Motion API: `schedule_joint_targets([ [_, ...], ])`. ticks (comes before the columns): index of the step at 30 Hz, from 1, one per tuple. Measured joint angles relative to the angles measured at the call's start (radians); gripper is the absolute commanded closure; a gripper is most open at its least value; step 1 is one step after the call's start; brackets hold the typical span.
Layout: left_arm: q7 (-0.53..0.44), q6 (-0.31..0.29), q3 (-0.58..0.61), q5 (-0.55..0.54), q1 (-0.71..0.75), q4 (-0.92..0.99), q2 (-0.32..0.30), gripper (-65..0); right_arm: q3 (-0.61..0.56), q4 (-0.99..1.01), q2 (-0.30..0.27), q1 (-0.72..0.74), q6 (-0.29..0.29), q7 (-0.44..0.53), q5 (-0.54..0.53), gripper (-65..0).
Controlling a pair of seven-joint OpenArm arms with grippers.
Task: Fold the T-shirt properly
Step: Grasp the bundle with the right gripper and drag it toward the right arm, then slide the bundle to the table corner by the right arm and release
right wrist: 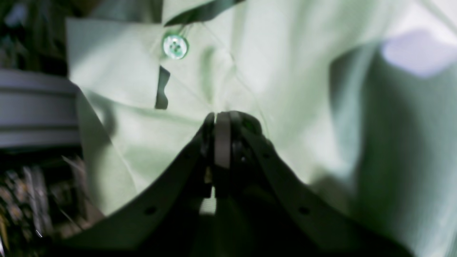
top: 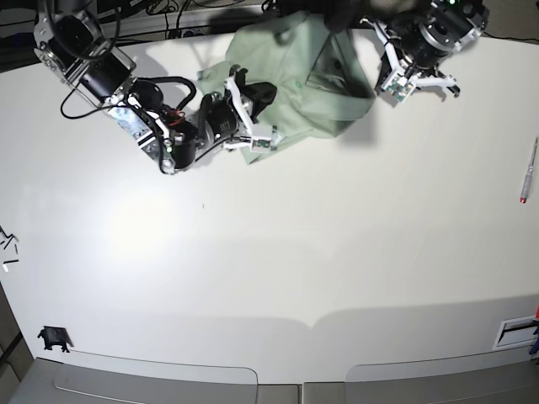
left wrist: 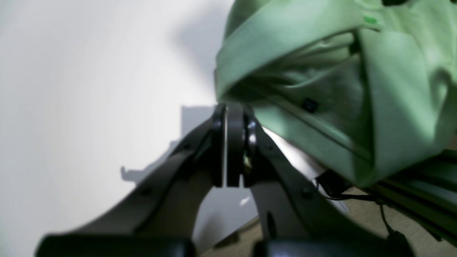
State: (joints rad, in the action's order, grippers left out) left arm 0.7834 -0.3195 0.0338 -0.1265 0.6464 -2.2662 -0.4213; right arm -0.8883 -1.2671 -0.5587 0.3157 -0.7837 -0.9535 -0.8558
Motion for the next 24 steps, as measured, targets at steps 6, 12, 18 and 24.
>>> schedule_joint_targets([
  [6, -0.002, 0.000, 0.000, 0.000, 0.002, 0.000, 0.000, 0.0, 0.179, 0.103, 0.013, -0.011, 0.027, 0.003, -0.016, 0.0],
  [12, -0.007, 0.001, 0.000, 0.000, 0.002, 0.000, 0.000, 0.0, 0.387, 0.199, 0.007, 0.000, 0.182, -0.016, 0.023, 0.0],
  [18, -0.006, 0.002, 0.000, 0.000, 0.002, 0.000, 0.000, 0.0, 0.689, 0.251, 0.018, -0.096, 0.303, 0.005, 0.085, 0.0],
  [24, -0.006, 0.002, 0.000, 0.000, 0.002, 0.000, 0.000, 0.0, 1.040, 0.251, 0.053, -0.245, 0.333, 0.032, 0.089, 0.0],
])
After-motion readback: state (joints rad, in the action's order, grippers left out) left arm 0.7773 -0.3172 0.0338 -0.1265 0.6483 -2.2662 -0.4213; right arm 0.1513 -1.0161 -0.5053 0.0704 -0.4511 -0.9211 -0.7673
